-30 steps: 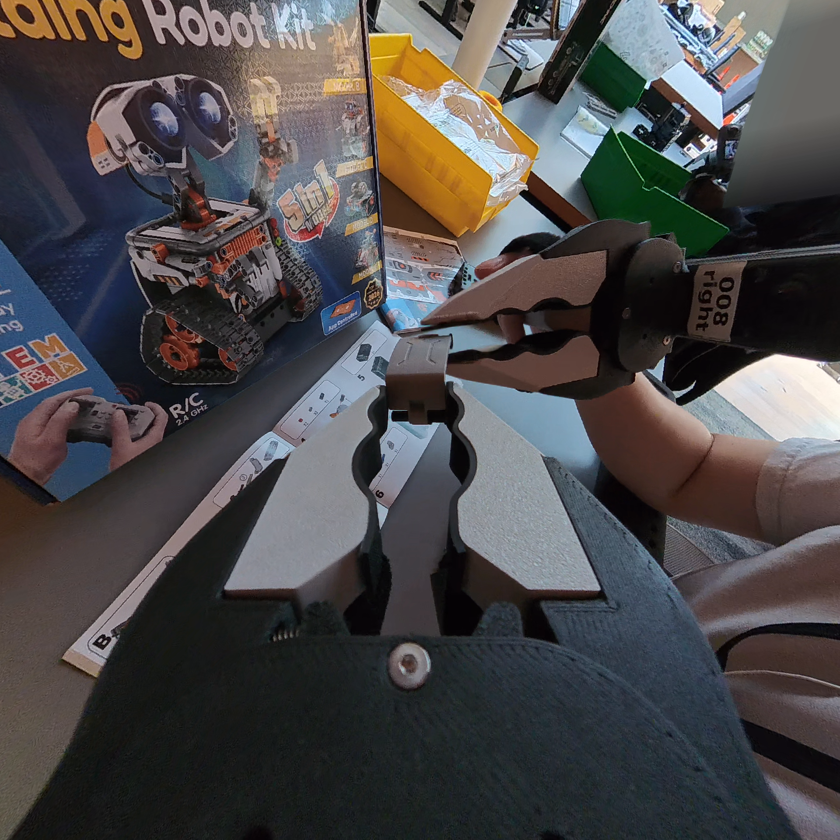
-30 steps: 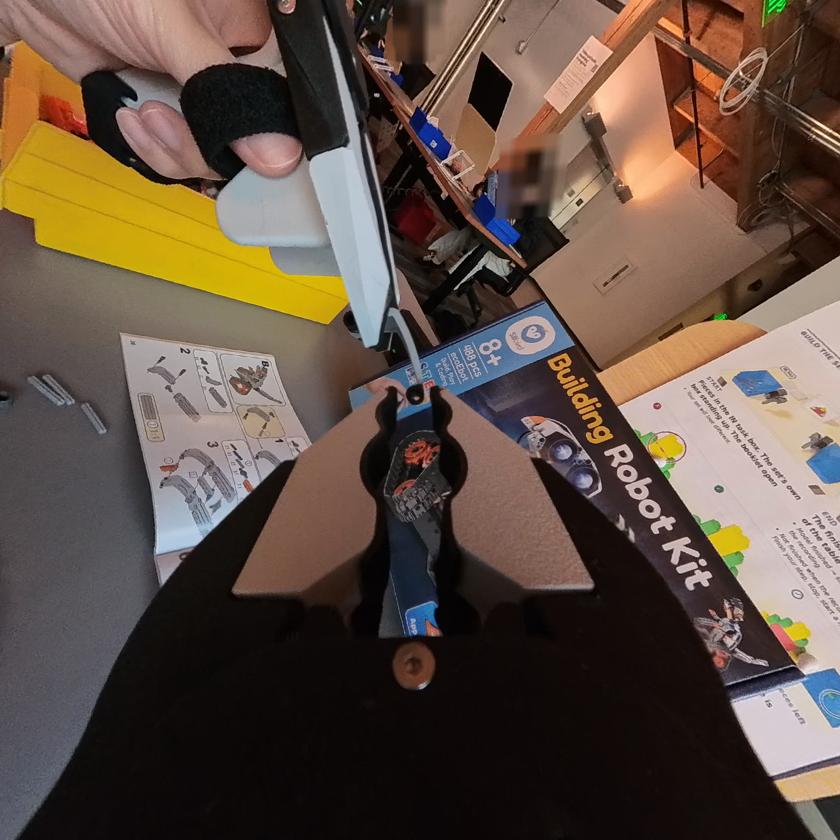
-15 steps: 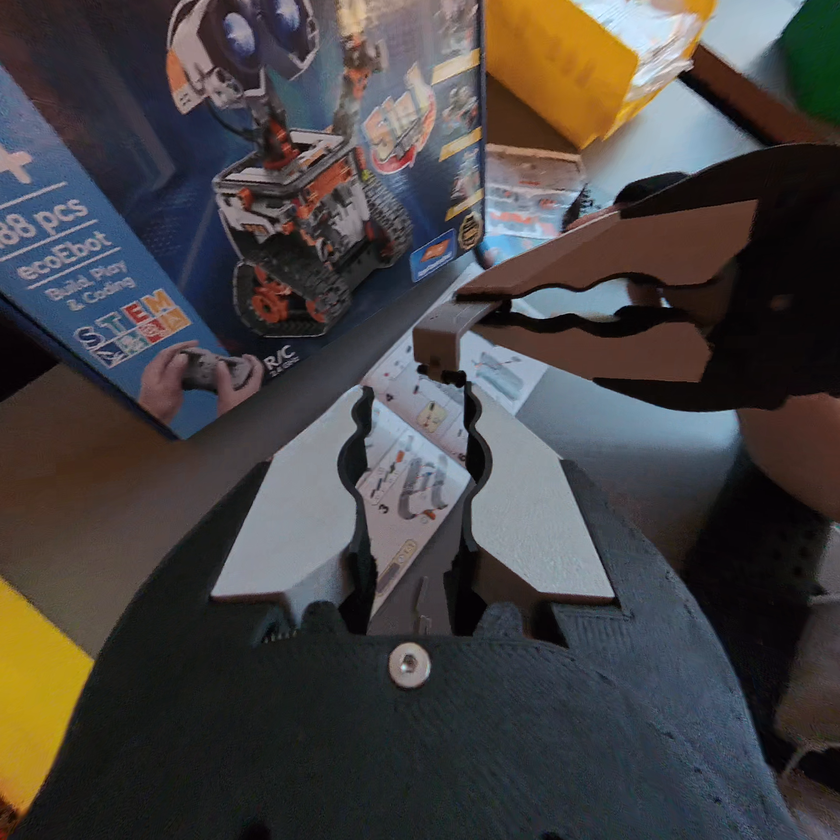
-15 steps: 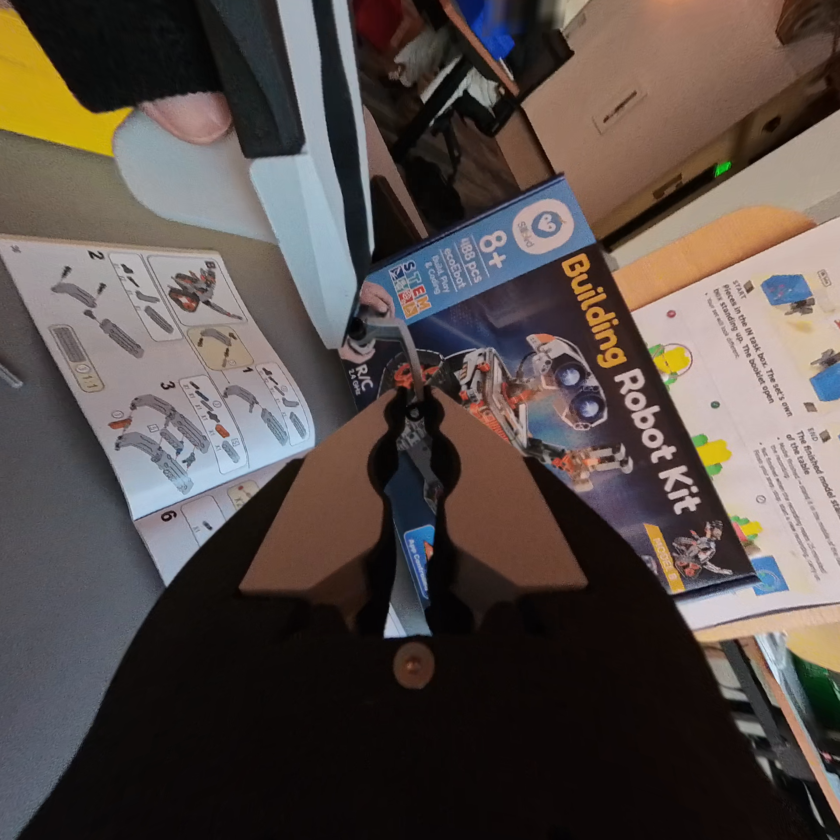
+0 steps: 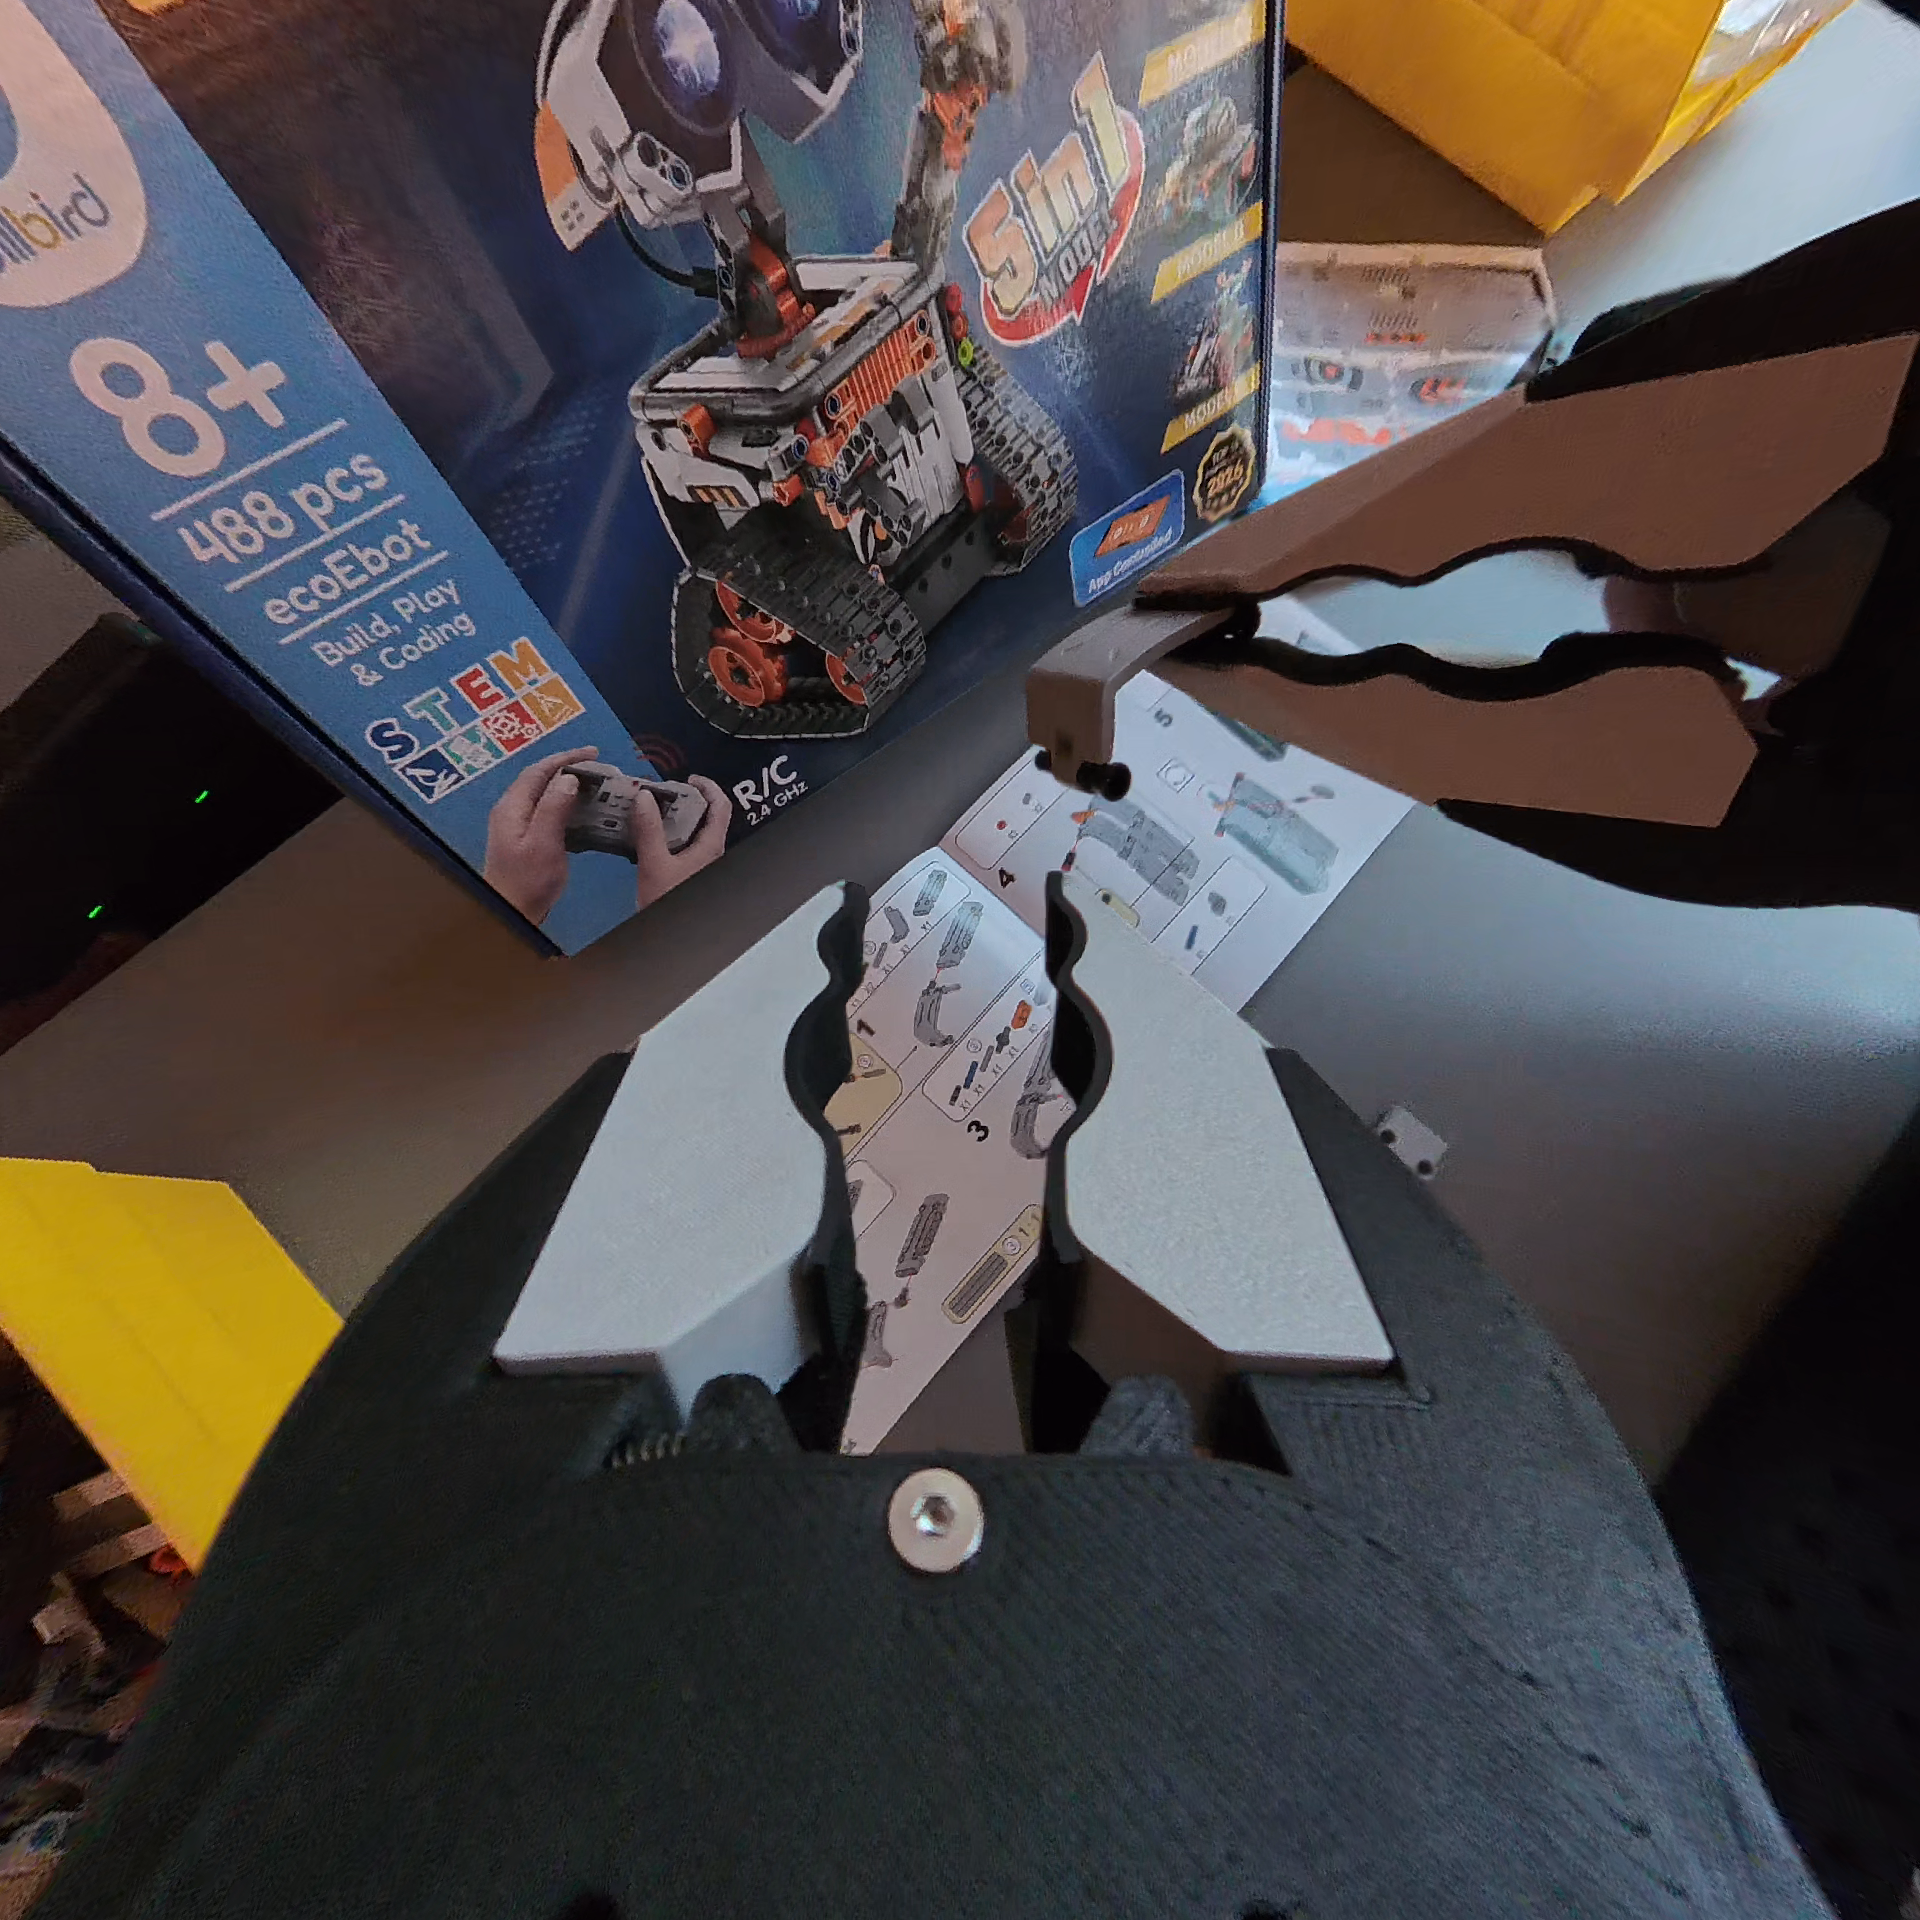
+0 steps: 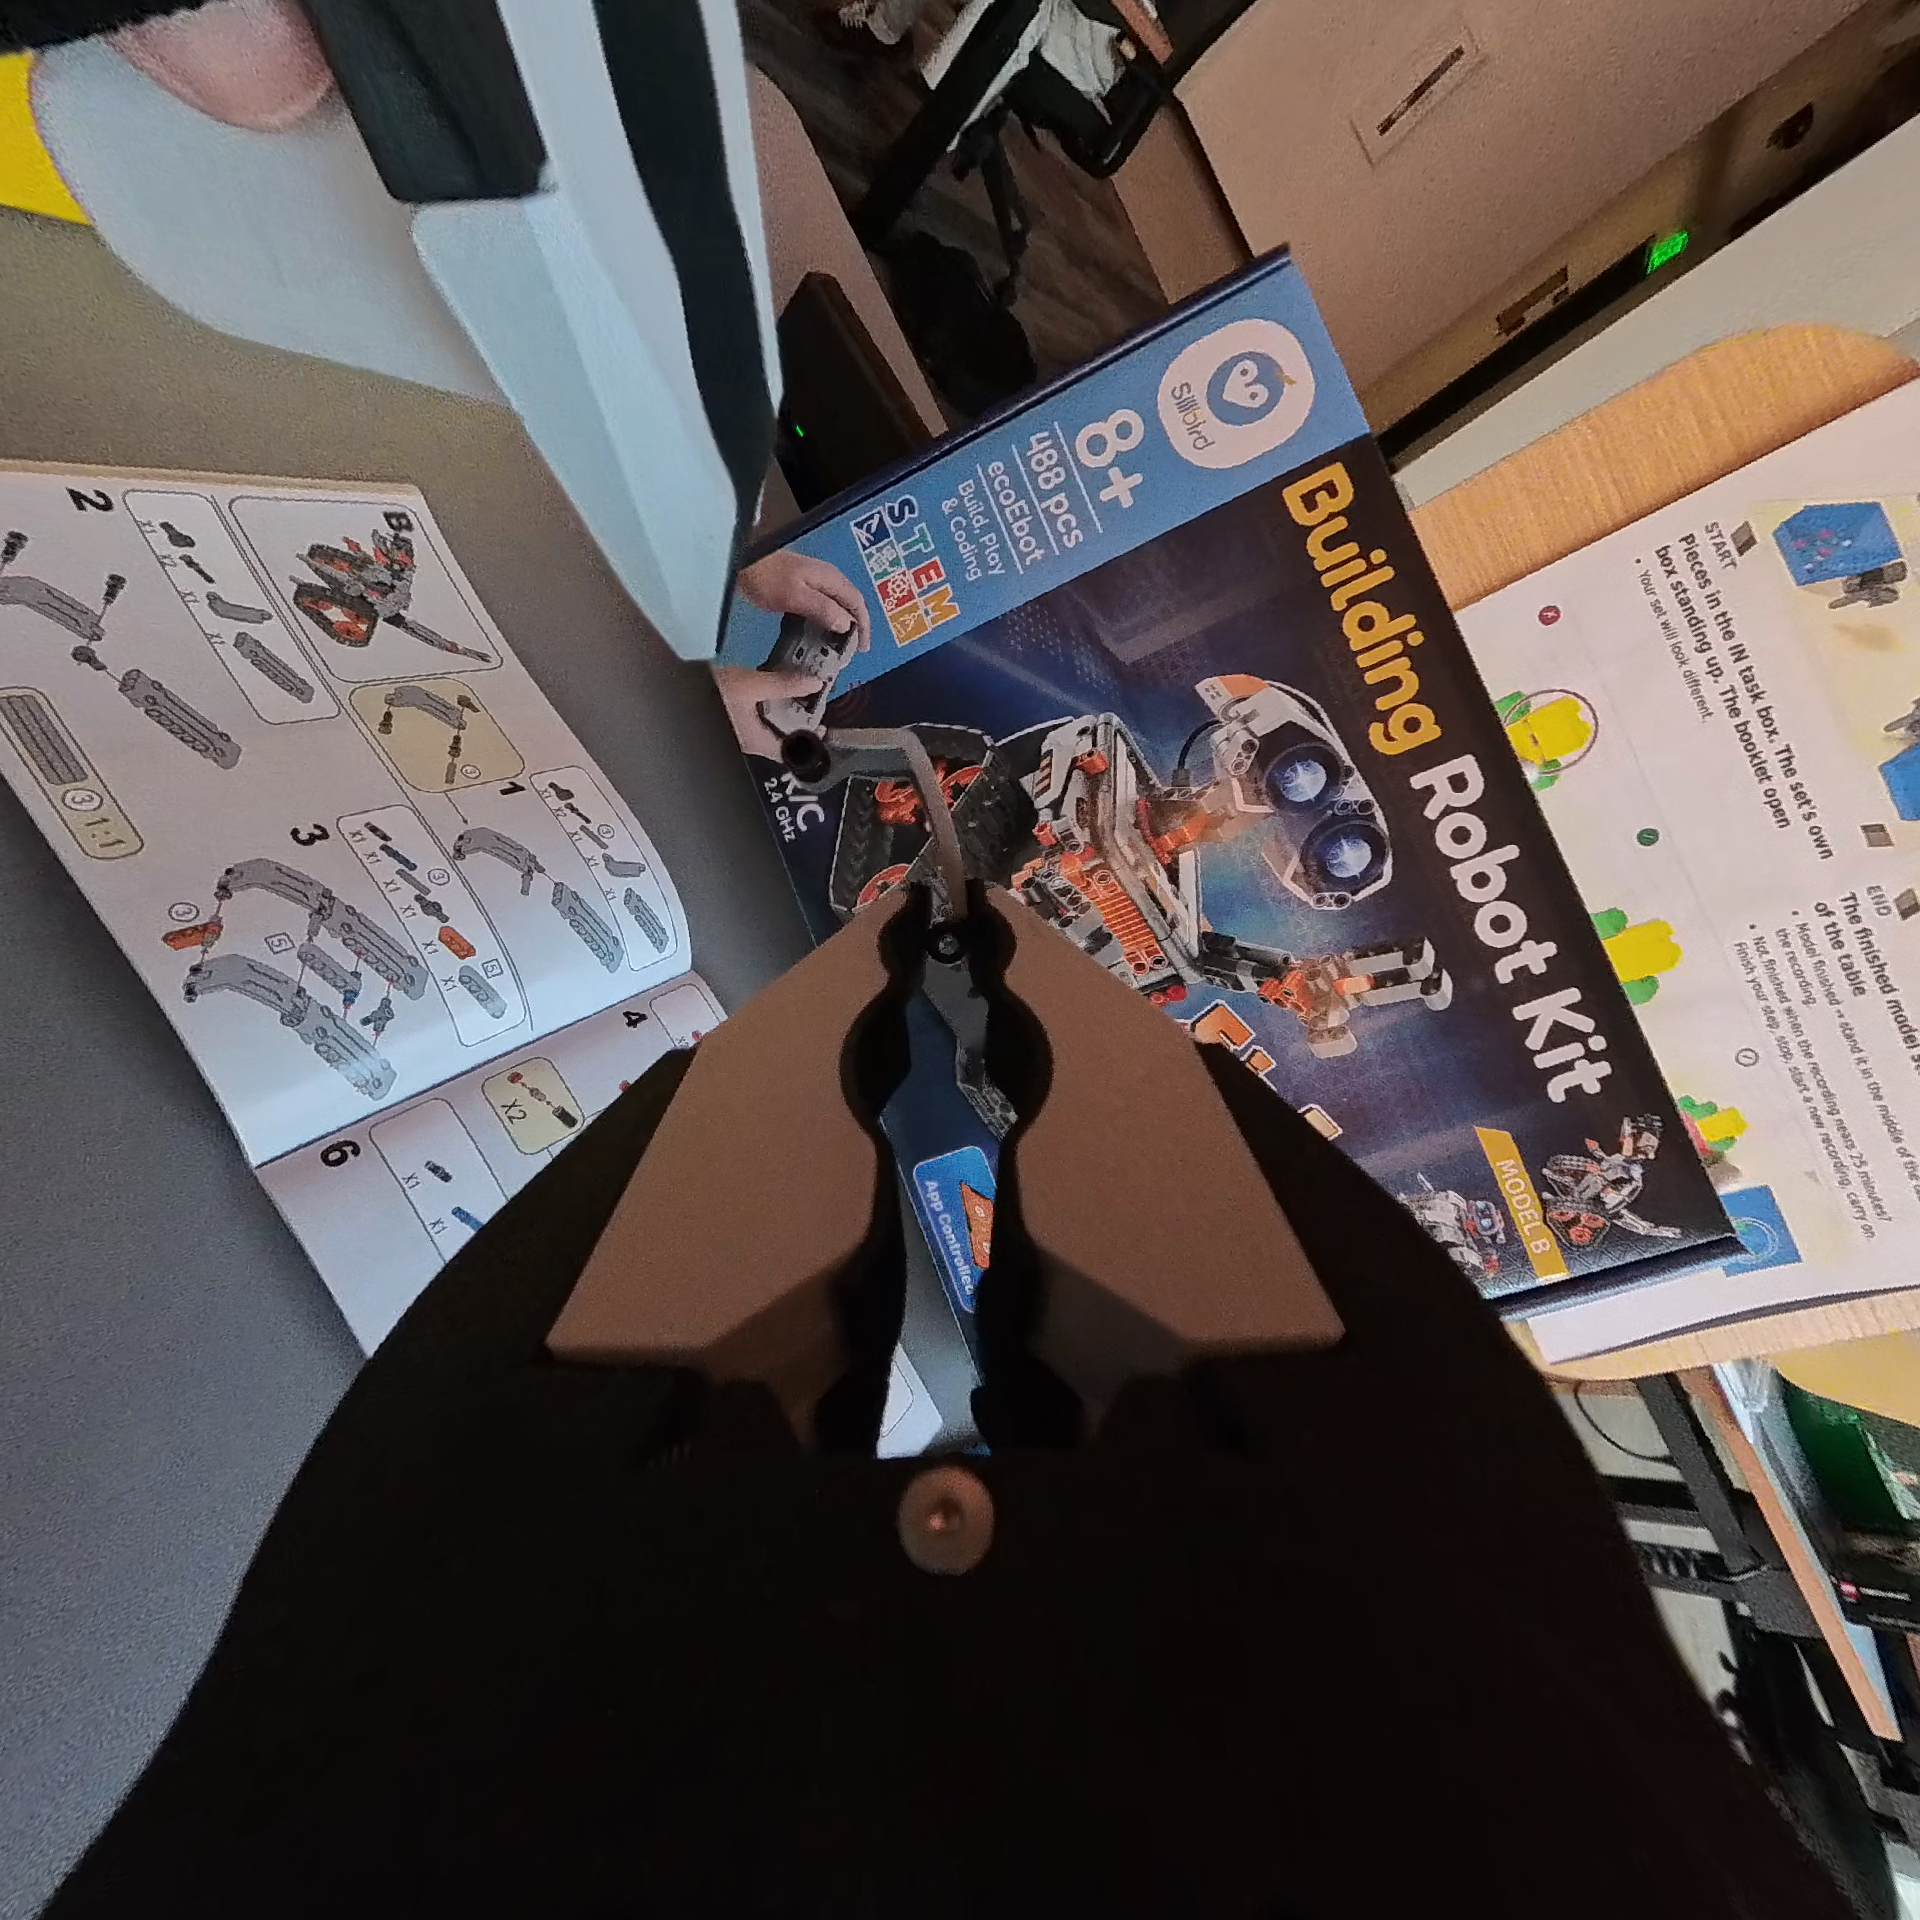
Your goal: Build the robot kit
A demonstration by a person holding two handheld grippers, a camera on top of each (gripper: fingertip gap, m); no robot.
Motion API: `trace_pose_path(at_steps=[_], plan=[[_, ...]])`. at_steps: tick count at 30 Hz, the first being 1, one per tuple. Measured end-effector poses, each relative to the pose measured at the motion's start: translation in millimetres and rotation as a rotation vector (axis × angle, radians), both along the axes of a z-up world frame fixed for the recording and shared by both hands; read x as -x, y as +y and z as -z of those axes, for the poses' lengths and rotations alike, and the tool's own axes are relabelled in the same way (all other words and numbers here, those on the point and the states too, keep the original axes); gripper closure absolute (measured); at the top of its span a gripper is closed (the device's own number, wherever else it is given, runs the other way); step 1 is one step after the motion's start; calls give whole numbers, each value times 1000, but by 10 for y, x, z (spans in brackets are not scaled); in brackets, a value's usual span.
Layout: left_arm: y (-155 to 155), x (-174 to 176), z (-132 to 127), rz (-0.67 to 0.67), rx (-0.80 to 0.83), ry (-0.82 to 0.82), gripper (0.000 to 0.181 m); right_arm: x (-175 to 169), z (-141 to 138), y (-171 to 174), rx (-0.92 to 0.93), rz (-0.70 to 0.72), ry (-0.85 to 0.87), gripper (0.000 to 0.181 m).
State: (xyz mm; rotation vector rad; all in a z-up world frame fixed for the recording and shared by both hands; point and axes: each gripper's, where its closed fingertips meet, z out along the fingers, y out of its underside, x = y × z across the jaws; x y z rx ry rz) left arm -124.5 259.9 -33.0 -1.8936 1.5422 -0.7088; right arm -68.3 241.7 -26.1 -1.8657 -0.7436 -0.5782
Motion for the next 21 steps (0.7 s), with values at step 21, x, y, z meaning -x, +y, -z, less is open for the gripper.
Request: trace_pose_path(at_steps=[21], plan=[[183,179,-906,-131,235,-544,153,243,-398,-160,-231,-286,87,176]])
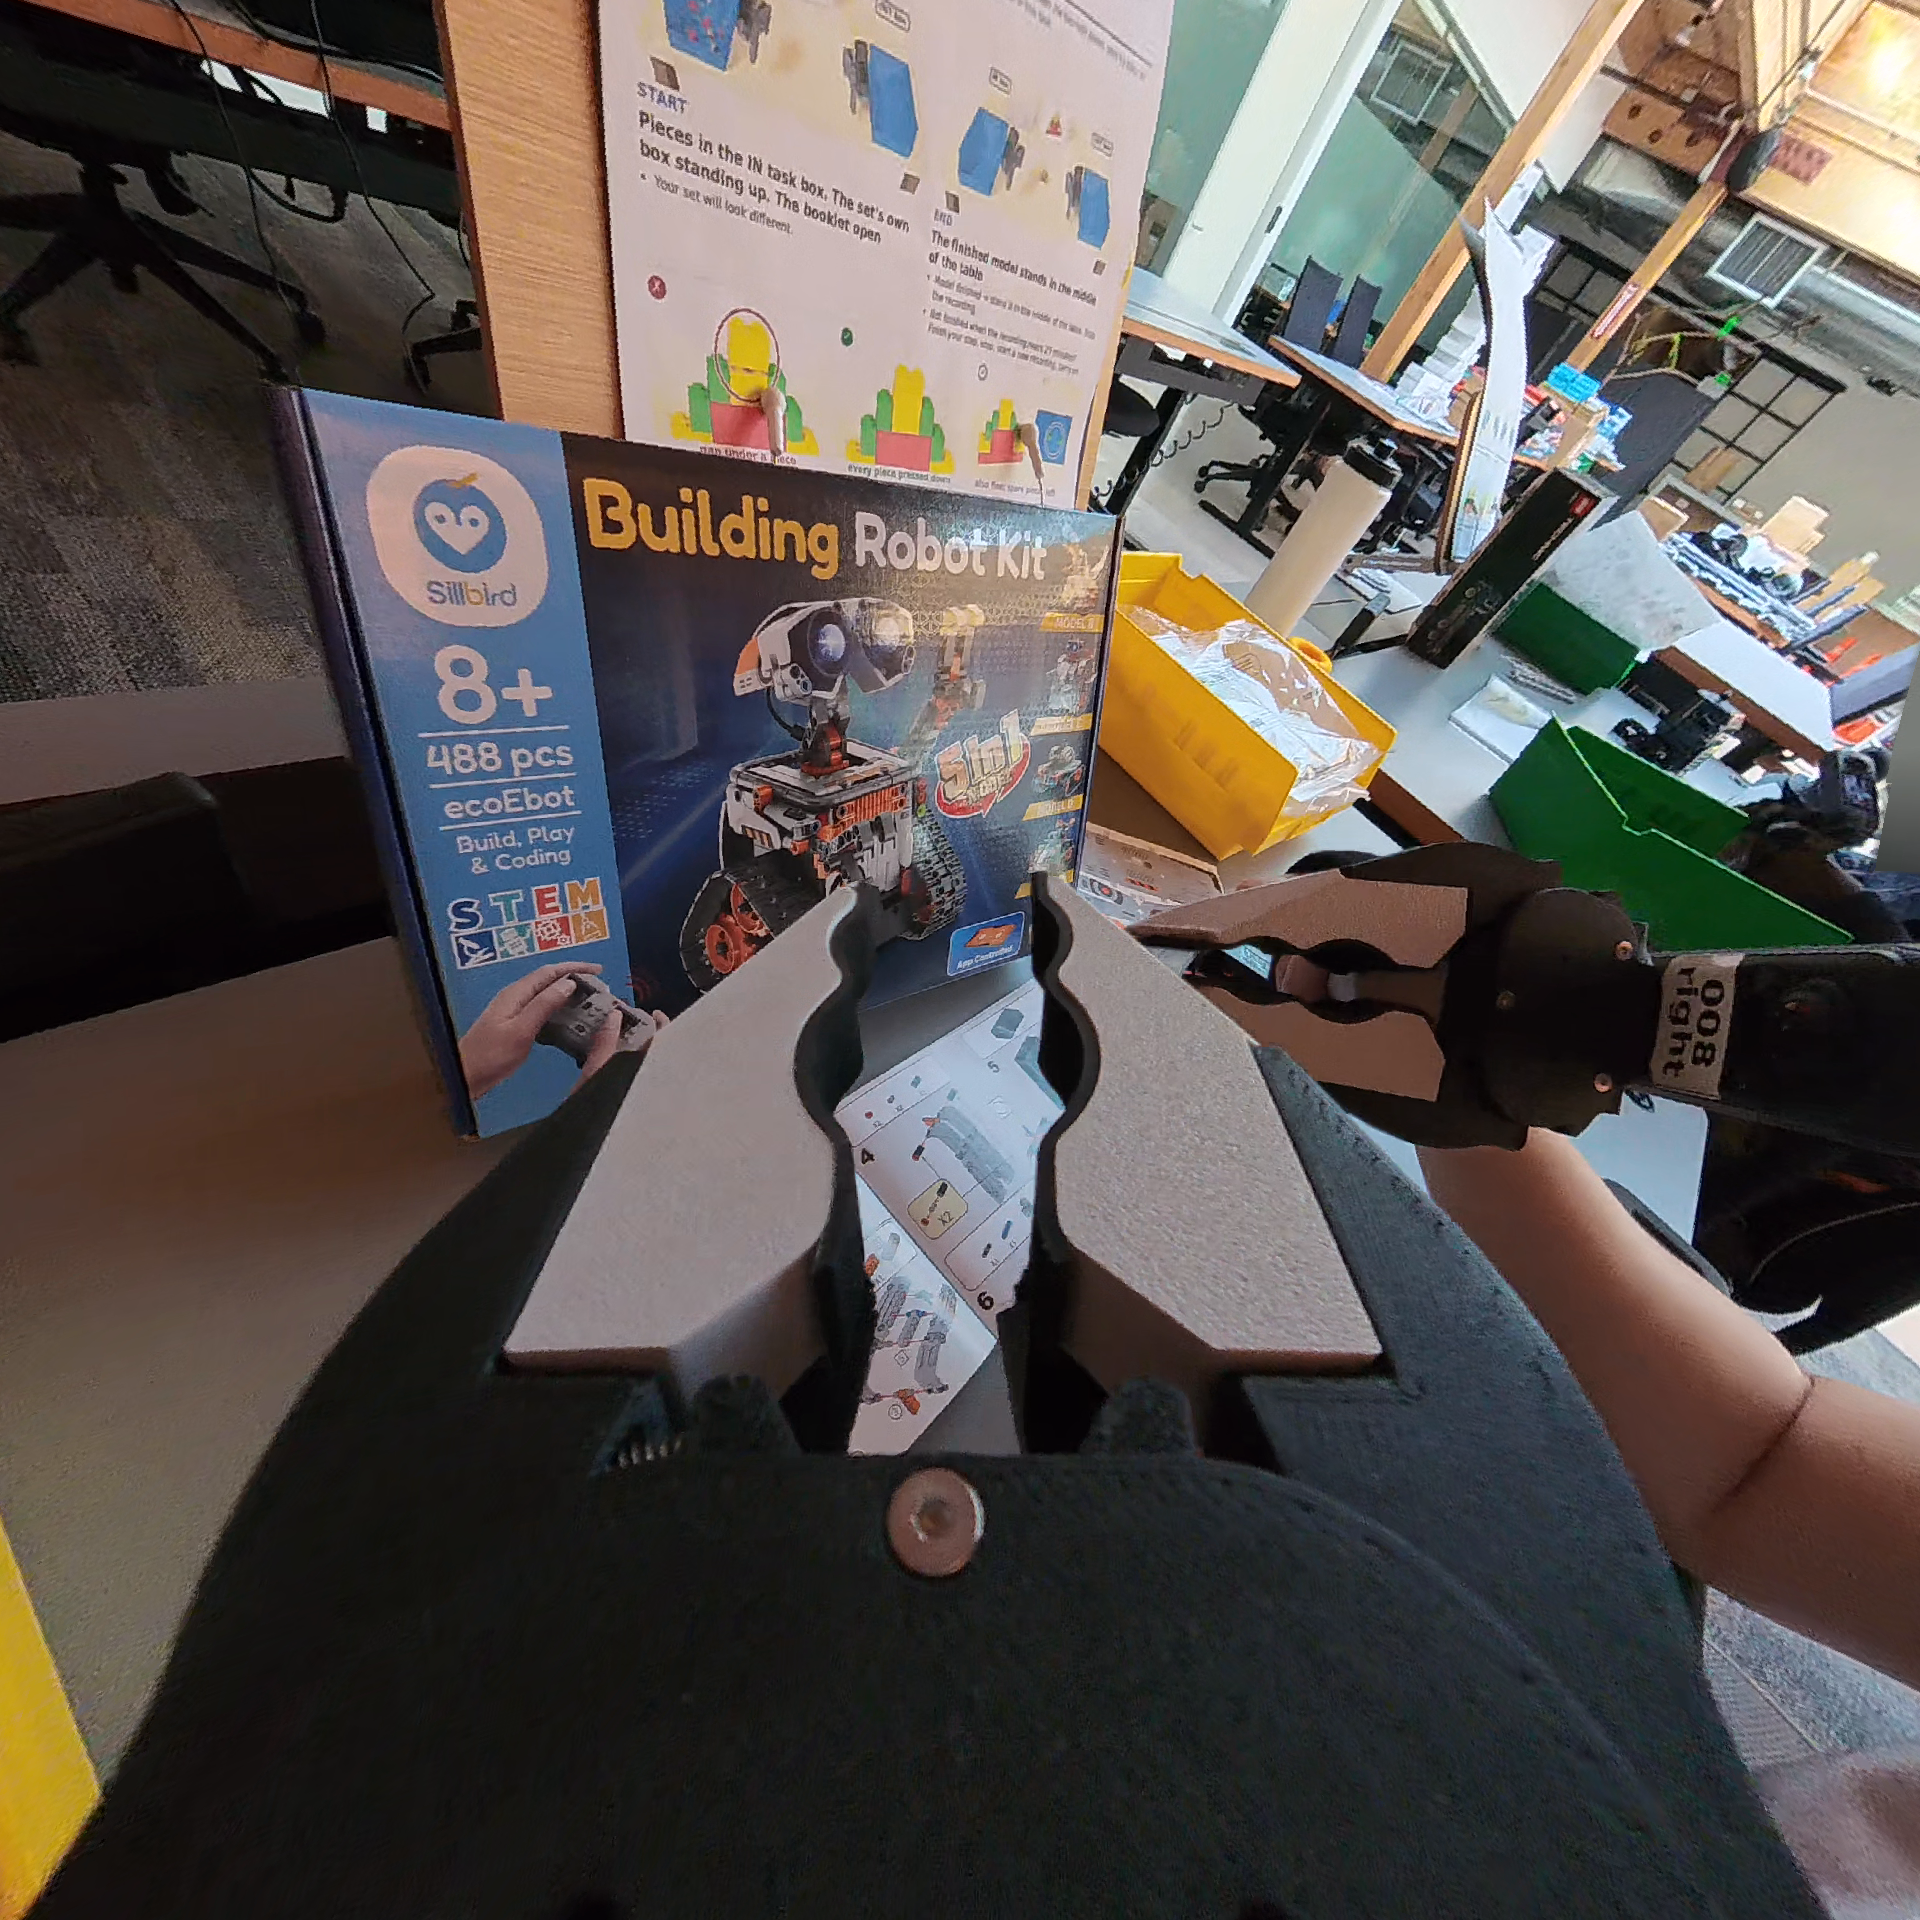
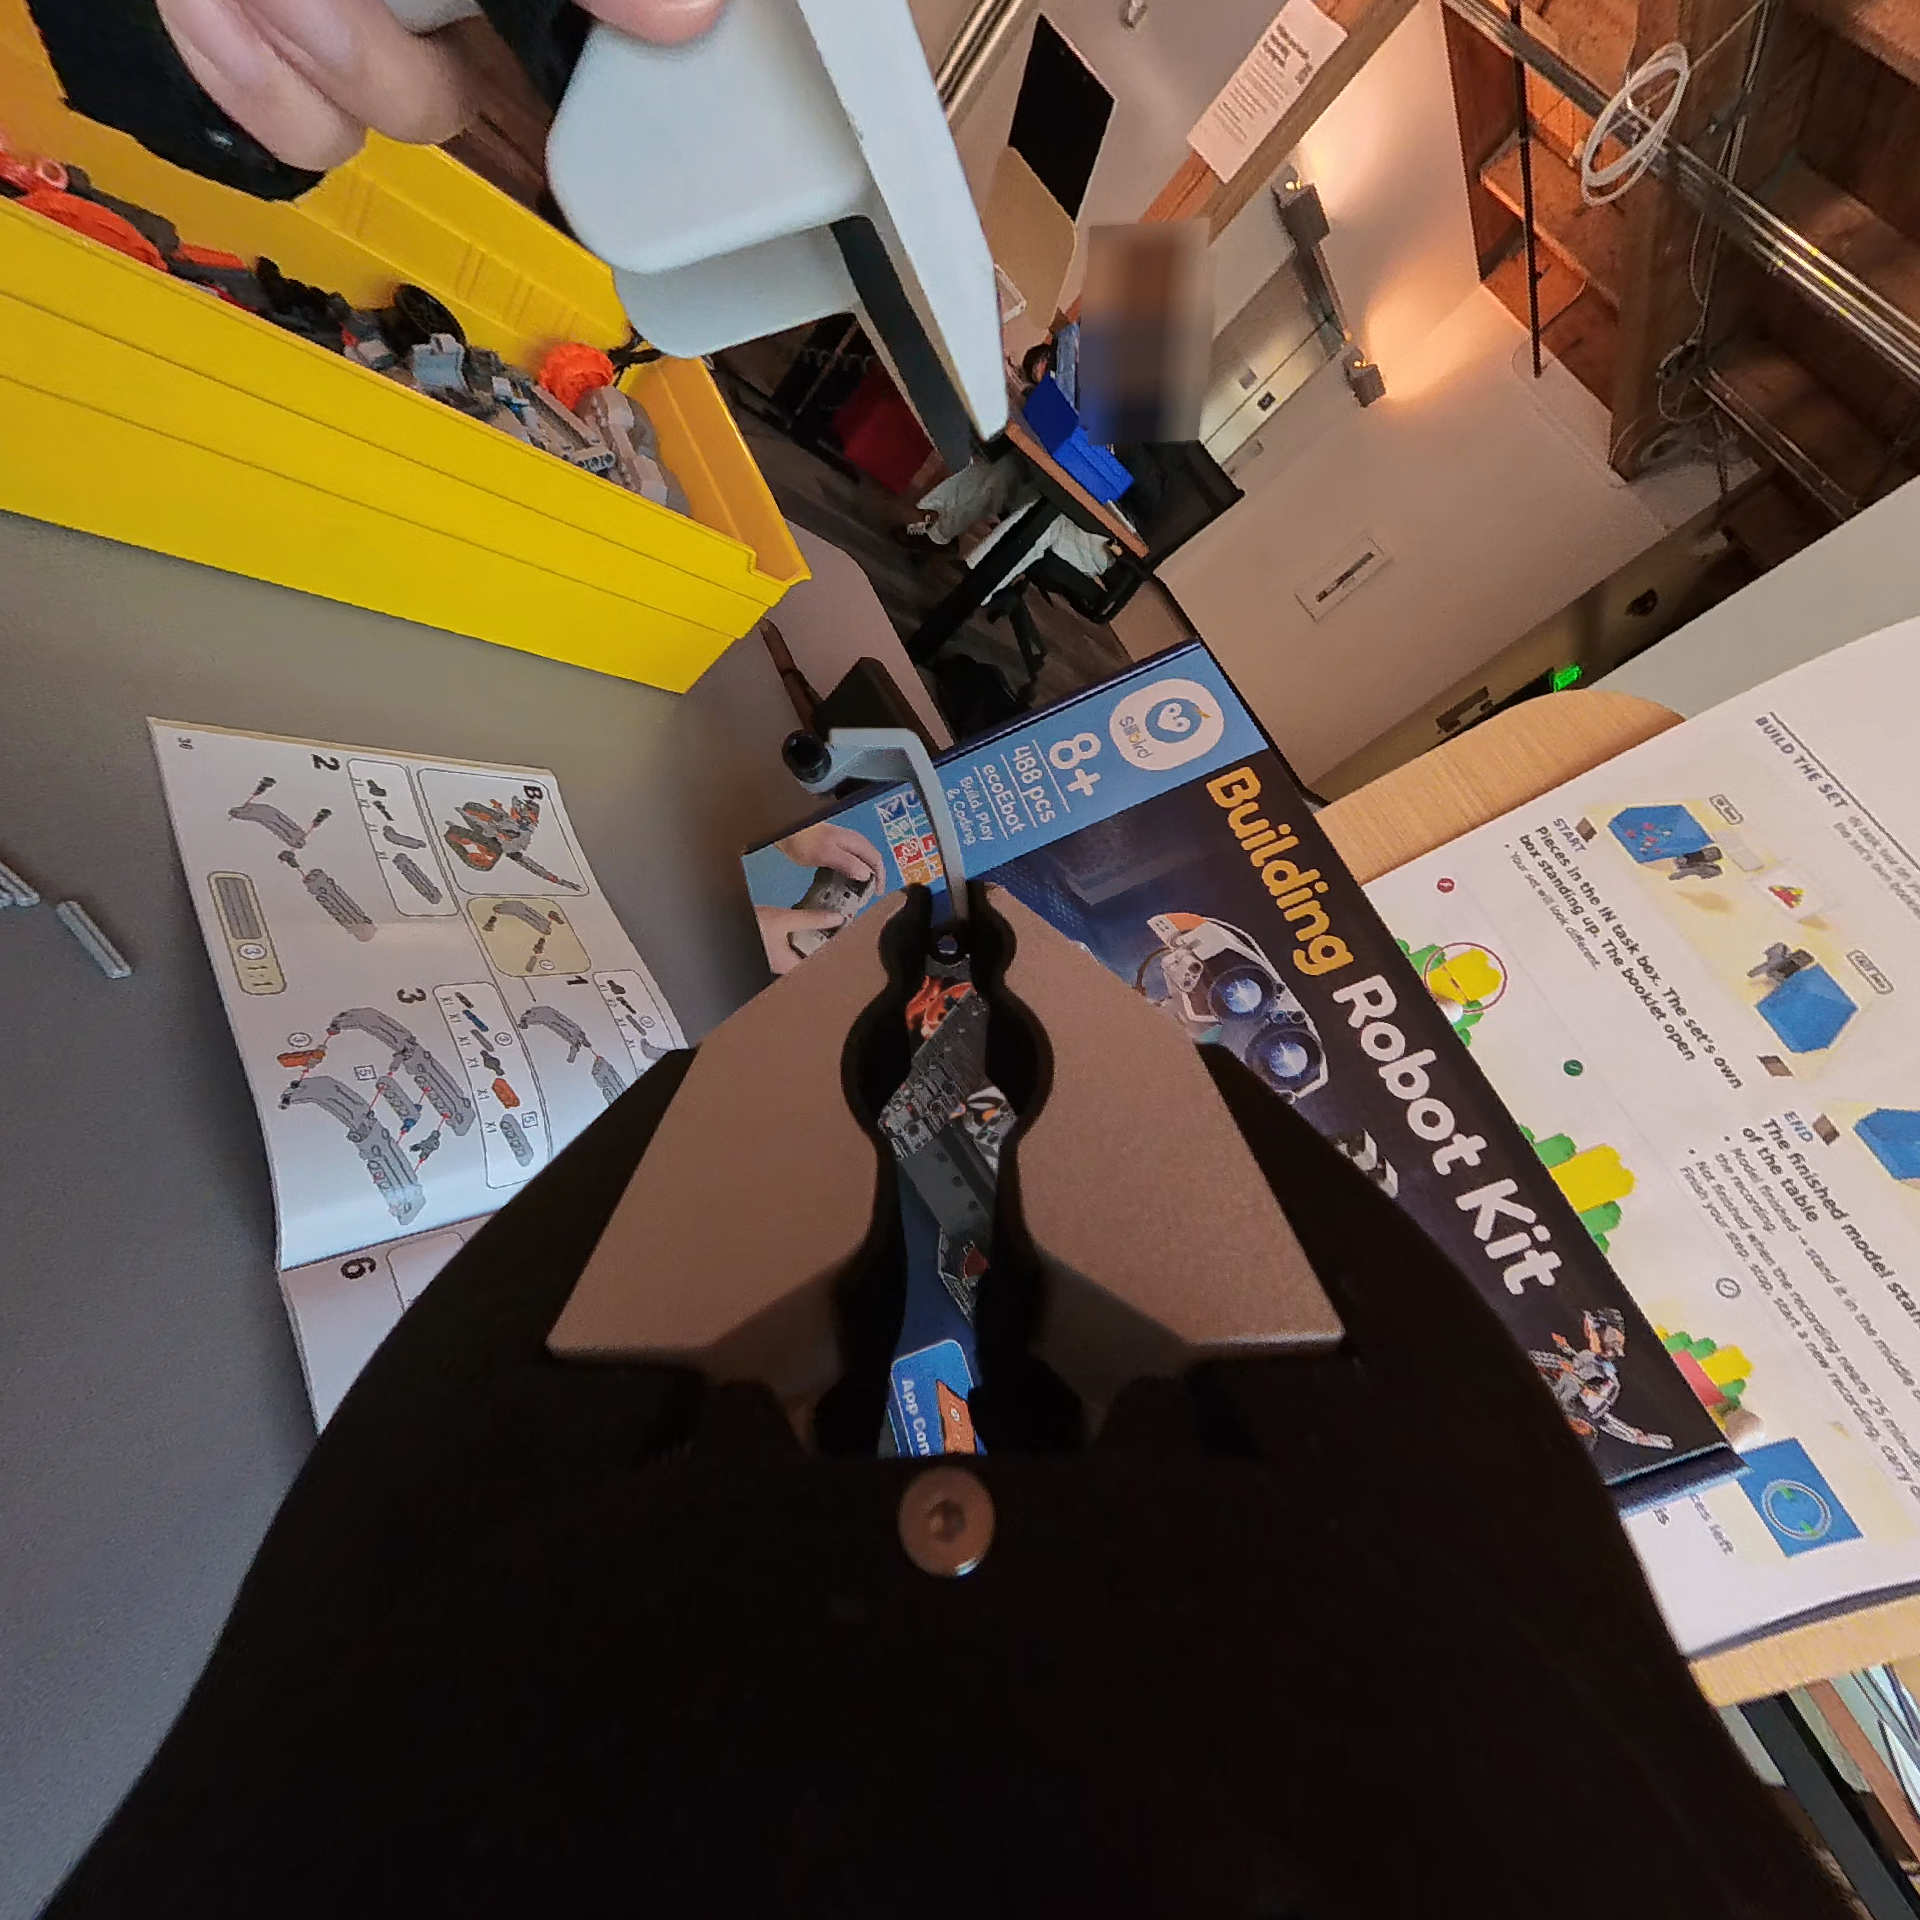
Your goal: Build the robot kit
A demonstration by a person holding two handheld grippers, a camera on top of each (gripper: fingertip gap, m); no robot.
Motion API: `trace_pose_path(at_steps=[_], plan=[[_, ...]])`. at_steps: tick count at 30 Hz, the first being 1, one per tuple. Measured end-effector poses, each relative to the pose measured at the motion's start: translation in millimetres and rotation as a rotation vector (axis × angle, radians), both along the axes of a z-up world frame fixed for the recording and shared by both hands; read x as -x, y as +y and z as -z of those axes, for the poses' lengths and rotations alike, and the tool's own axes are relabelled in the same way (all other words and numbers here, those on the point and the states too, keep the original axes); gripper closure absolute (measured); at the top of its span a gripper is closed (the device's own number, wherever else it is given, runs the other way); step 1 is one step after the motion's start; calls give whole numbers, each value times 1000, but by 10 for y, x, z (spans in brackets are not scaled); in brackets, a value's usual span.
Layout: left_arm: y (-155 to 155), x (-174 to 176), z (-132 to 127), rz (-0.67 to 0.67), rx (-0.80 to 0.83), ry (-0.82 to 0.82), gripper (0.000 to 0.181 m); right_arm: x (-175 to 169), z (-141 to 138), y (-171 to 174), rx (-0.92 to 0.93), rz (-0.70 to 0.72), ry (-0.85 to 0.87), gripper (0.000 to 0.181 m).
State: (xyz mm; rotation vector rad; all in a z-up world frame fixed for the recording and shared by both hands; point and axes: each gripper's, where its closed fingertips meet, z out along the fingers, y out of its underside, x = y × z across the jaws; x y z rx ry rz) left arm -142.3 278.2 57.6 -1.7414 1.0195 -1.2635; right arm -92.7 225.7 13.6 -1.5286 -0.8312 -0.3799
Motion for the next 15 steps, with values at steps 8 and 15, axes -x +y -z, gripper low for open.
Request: trace_pose_path(at_steps=[8,15], plan=[[-18,15,-59,17,18,-41,155,109,-38,-47,-40,-56,-27,176],[-20,32,-68,22,25,-47,155,126,-67,-65,-54,-64,-28,176]])
